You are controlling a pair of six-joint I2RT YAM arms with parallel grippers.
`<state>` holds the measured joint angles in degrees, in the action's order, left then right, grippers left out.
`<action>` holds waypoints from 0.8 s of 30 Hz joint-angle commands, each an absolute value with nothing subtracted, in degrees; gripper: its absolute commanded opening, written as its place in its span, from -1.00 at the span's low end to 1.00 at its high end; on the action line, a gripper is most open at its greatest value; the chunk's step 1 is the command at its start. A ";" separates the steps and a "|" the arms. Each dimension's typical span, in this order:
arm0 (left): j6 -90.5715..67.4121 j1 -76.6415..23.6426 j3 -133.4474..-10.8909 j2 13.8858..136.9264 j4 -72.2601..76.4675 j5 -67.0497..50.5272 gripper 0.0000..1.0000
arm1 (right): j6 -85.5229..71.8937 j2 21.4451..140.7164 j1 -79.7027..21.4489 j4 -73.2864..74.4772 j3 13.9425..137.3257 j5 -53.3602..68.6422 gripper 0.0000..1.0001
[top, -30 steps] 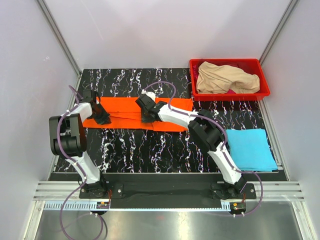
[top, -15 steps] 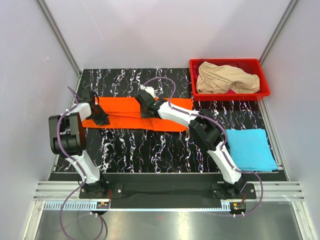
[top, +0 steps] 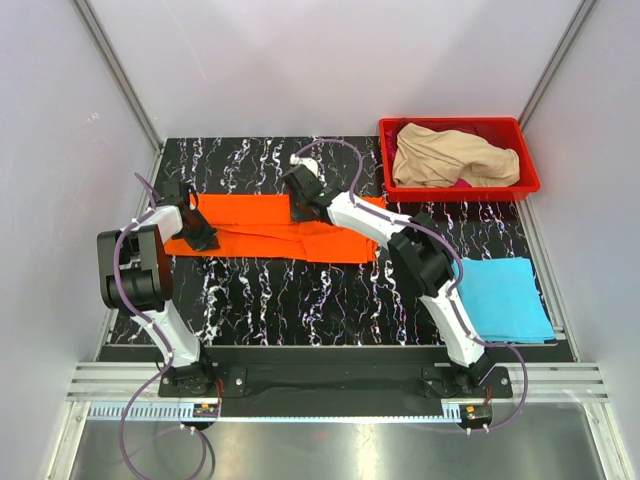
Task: Fold and stack the t-shirts
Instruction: Fold the tshirt
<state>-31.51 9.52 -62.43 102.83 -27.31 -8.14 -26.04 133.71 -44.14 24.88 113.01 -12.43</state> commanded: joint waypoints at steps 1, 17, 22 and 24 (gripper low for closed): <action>-30.59 9.58 -62.93 101.34 -27.25 -6.94 -0.80 | -28.73 126.92 -48.68 24.08 108.99 -8.79 -0.37; -30.41 9.84 -63.28 103.80 -27.60 -6.68 -0.80 | -30.85 131.13 -51.68 23.11 107.75 -9.84 -0.33; -29.97 10.02 -63.72 104.85 -28.04 -5.98 -0.80 | -31.99 132.45 -49.67 23.03 107.32 -9.49 -0.33; -29.88 10.11 -63.81 105.12 -28.30 -5.89 -0.80 | -32.26 132.63 -49.13 22.76 107.05 -9.23 -0.33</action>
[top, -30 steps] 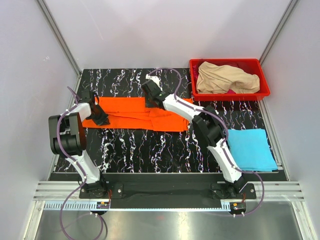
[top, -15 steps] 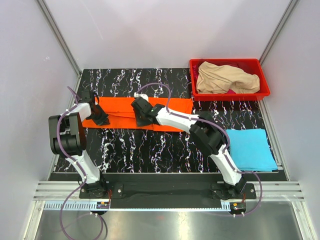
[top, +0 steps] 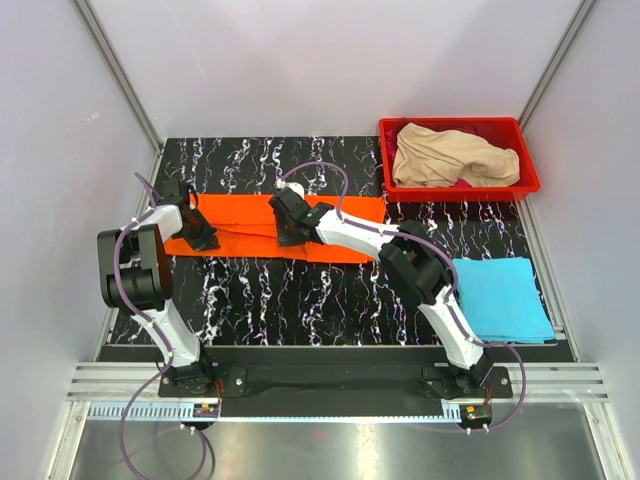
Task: Fold and stack the t-shirts
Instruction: Fold the tshirt
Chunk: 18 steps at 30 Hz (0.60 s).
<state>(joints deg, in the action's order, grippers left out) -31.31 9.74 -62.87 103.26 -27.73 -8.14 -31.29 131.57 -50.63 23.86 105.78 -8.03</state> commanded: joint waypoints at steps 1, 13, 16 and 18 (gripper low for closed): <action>-29.97 10.28 -63.81 105.20 -28.39 -5.98 -0.80 | -32.34 132.97 -48.70 22.50 107.05 -8.97 -0.32; -29.53 10.72 -63.55 105.64 -28.56 -5.54 -0.80 | -28.57 136.31 -47.38 22.76 111.25 -15.38 -0.25; -29.36 10.99 -62.84 105.56 -28.39 -5.80 -0.80 | -26.02 137.90 -45.71 23.02 115.29 -17.57 -0.21; -29.18 10.99 -62.67 105.47 -28.48 -5.63 -0.80 | -23.39 139.82 -45.09 23.99 118.63 -18.37 -0.21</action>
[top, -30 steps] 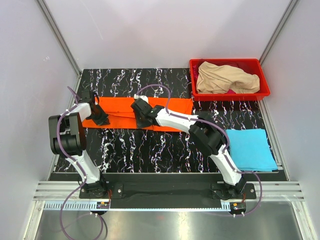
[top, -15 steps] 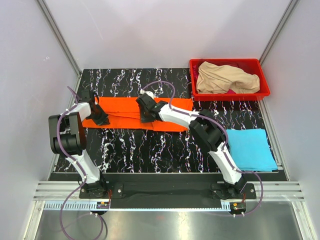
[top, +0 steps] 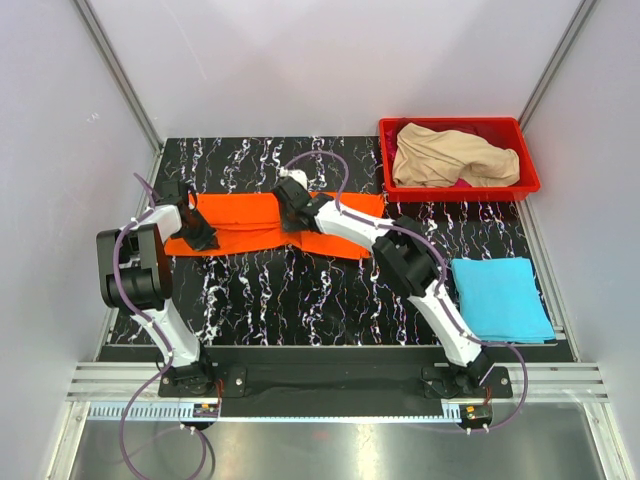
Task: Fold and stack the t-shirts
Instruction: Fold the tshirt
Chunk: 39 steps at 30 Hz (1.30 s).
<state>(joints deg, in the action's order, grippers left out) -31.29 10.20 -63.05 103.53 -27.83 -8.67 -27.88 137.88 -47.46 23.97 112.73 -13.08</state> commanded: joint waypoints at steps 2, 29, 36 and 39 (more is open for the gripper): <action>-29.09 10.99 -62.67 105.38 -28.39 -5.45 -0.80 | -21.98 140.71 -44.21 26.54 124.17 -17.24 -0.21; -26.19 -12.91 -76.02 108.26 -19.33 -21.00 -0.50 | -26.54 99.95 -26.64 28.76 74.55 17.48 0.19; -26.10 -15.12 -78.49 114.43 -22.67 -20.92 -0.55 | -29.79 97.82 -23.38 21.54 64.43 24.96 0.08; -25.84 -15.82 -77.52 115.22 -23.64 -20.13 -0.56 | -30.14 98.43 -22.85 20.48 62.94 25.75 0.00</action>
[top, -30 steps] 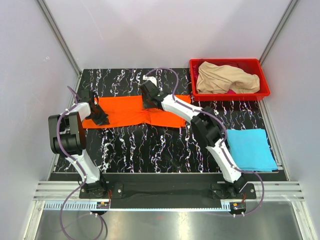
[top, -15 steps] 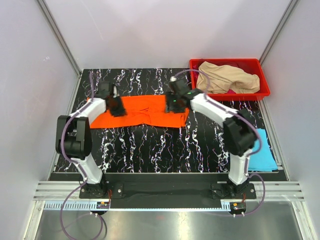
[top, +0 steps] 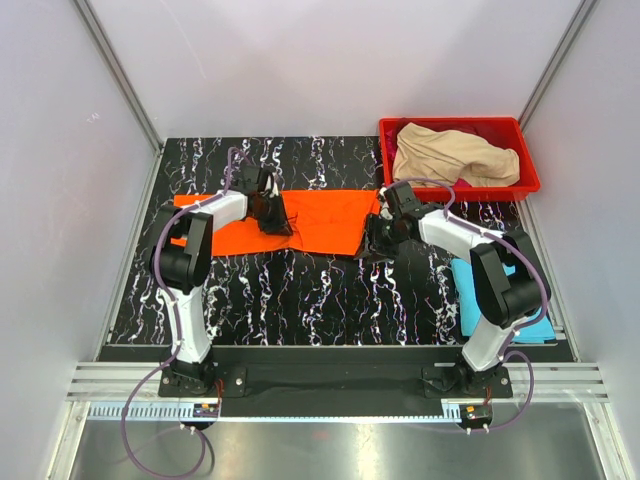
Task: Fold and stack the t-shirts
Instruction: Fold the tshirt
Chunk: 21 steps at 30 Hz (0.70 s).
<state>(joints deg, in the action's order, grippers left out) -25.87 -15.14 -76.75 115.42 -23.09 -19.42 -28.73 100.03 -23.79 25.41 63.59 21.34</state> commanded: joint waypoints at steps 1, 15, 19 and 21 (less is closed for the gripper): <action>-25.93 -15.99 -76.74 115.22 -23.56 -20.21 -0.56 | -30.23 98.61 -22.85 20.04 62.58 26.27 -0.03; -23.91 -16.08 -76.20 116.02 -26.19 -19.25 -0.56 | -29.09 105.38 -21.71 15.38 62.67 24.61 -0.14; -23.47 -16.08 -76.03 116.02 -26.80 -19.16 -0.56 | -29.00 106.35 -21.36 14.33 62.93 24.78 -0.19; -23.20 -16.08 -76.11 116.02 -27.07 -18.81 -0.56 | -29.09 106.43 -21.27 14.15 63.46 25.83 -0.24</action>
